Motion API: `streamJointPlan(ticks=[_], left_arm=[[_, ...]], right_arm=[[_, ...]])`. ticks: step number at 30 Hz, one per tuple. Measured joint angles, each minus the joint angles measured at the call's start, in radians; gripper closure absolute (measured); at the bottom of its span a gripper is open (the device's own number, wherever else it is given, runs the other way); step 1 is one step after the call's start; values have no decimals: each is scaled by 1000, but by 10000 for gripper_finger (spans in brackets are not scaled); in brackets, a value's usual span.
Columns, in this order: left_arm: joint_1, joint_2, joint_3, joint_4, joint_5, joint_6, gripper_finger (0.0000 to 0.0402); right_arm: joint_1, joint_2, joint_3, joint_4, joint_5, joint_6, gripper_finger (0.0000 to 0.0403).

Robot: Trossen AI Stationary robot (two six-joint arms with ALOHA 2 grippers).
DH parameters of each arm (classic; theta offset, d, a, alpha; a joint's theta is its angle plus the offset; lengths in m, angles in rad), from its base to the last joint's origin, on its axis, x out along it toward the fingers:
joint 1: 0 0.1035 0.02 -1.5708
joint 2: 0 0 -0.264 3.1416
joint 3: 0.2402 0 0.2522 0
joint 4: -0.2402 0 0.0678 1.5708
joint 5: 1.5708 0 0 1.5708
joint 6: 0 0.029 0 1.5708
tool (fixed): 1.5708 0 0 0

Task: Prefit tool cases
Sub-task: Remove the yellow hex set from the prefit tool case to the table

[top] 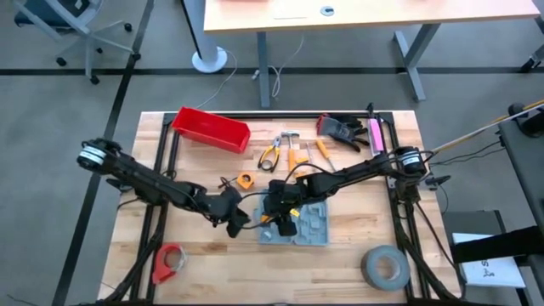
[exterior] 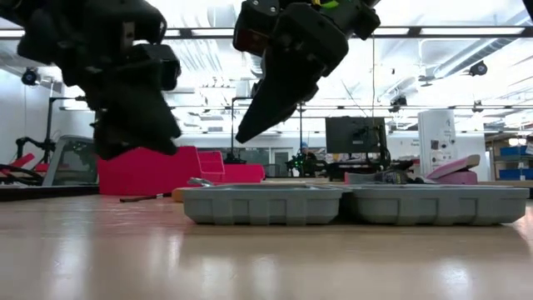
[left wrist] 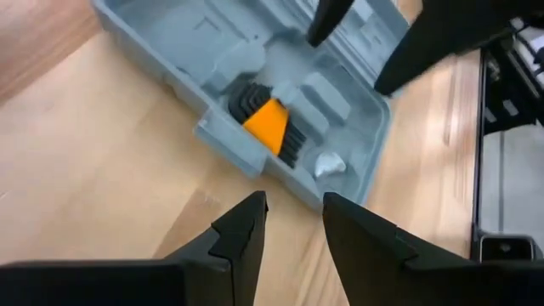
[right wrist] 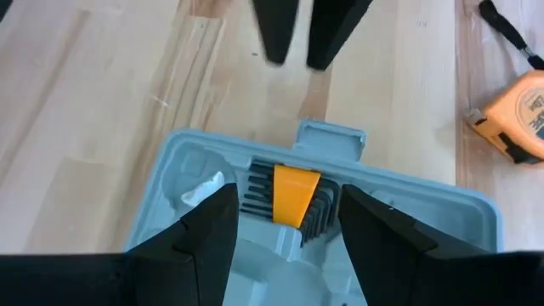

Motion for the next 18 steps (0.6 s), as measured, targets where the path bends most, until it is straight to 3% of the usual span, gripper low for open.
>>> streamJointPlan(ticks=[11,18], left_arm=[[-55,32,0,-5,11,-36,262],[-103,134,3,247,12,-62,255]], right_arm=[[-29,35,0,18,-37,-40,219],[-59,36,0,33,-45,-54,219]])
